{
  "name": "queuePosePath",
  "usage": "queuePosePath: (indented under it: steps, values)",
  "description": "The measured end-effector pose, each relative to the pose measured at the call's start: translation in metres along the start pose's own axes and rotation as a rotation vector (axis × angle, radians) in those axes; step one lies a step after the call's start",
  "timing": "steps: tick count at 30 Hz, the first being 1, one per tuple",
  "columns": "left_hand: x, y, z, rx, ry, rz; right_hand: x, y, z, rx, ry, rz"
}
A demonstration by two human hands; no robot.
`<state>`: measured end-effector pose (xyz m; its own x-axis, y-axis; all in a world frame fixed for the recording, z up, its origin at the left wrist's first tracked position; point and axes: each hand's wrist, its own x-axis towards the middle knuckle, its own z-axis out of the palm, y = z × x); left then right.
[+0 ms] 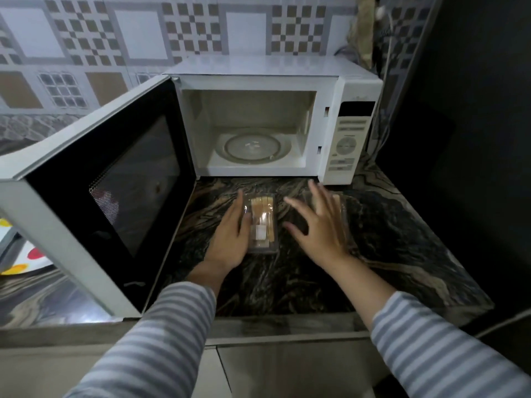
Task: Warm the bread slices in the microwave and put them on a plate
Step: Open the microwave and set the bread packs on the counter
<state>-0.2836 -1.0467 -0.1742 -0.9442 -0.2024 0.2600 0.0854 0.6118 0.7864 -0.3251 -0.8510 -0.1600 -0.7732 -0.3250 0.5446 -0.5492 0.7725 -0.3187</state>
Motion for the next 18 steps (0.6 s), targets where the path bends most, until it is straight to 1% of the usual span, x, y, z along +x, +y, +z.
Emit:
queuePosePath:
  steps: [4,7,9,13,18]
  values:
    - [-0.014,-0.023,-0.018,0.023,-0.091,0.053,-0.016,-0.024,0.020,0.149,-0.096,-0.136]
    - [-0.022,-0.038,-0.020,0.142,-0.208,0.066,-0.027,-0.028,0.034,0.207,-0.127,-0.211]
    - [-0.027,-0.043,-0.019,0.232,-0.240,0.097,-0.030,-0.027,0.039,0.194,-0.145,-0.232]
    - [-0.030,-0.049,-0.018,0.308,-0.261,0.145,-0.032,-0.024,0.048,0.120,-0.181,-0.303]
    - [-0.027,-0.047,-0.016,0.435,-0.299,0.163,-0.032,-0.021,0.051,0.138,-0.116,-0.346]
